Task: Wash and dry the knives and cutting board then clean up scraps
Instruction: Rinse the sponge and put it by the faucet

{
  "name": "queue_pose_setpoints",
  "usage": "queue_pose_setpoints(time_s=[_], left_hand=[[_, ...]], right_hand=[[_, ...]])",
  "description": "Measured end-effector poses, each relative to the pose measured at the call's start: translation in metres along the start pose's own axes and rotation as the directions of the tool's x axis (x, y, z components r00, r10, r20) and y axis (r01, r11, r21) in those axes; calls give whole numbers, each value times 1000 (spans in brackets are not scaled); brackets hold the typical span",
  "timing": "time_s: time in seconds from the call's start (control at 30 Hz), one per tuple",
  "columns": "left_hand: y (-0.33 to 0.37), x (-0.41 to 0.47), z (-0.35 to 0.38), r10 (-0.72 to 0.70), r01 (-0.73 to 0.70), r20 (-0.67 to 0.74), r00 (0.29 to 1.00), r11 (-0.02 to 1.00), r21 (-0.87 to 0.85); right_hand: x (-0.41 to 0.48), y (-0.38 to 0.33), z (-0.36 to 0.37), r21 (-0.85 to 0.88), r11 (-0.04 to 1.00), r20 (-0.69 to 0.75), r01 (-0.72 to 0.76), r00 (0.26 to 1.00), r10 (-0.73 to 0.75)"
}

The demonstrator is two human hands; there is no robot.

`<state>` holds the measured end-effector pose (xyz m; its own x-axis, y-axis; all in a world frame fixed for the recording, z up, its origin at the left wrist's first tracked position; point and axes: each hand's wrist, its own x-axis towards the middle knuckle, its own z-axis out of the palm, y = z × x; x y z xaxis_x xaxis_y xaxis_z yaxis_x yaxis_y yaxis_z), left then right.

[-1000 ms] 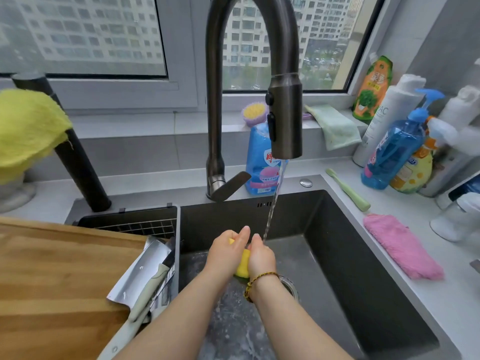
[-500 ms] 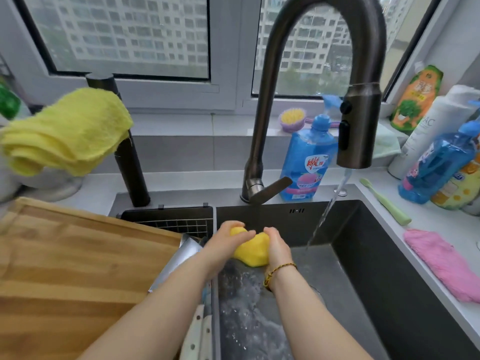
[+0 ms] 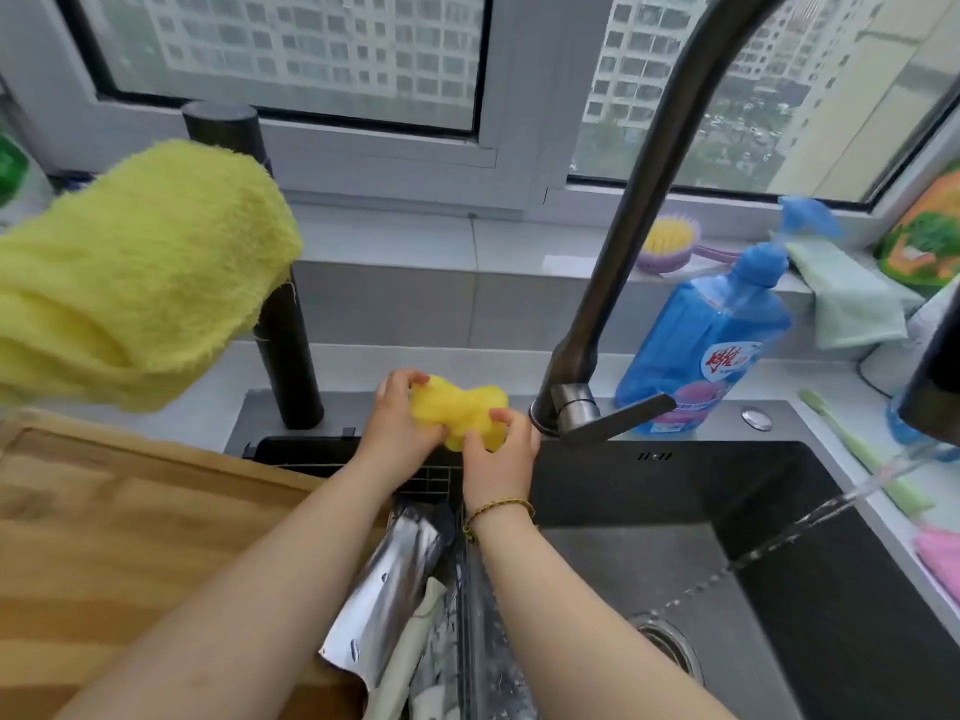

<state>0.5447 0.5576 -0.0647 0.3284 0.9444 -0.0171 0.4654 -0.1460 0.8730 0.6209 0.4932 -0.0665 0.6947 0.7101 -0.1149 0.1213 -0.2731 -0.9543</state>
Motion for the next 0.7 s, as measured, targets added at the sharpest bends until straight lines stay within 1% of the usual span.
queue_pose_setpoints(time_s=[0.1,0.17,0.23,0.3,0.37,0.4,0.47,0.57,0.63,0.7], left_hand=[[-10,18,-5,6,-3,-53,999,999,54],[-13,29,-6,26,-19,-72,997,995,100],[-15,38,-6,30,-18,-67,997,985,171],[-18,46,-3,18,-1,-53,998,951,310],[-24,53,-1,15,4,-35,999,880,475],[-27,55,0,12,6,-31,999,848,529],[-30,57,1,4,10,-23,1000,813,582],[-31,54,1,7,-10,6,1000,788,615],[-30,52,0,16,-37,38,999,759,650],[-31,50,-1,8,-53,69,998,734,678]], right_hand=[[18,-5,10,-144,972,76,188,981,-179],[35,-9,10,-251,939,132,233,970,-205],[47,-7,10,-333,909,193,250,962,-194],[53,-1,13,-429,861,263,274,949,-171],[58,6,14,-569,761,334,313,933,-134],[60,9,13,-620,711,358,334,926,-123],[65,13,11,-671,650,385,357,917,-105],[66,14,10,-708,598,414,376,907,-80],[64,12,10,-718,587,428,373,902,-50],[60,11,9,-710,612,428,349,903,-18]])
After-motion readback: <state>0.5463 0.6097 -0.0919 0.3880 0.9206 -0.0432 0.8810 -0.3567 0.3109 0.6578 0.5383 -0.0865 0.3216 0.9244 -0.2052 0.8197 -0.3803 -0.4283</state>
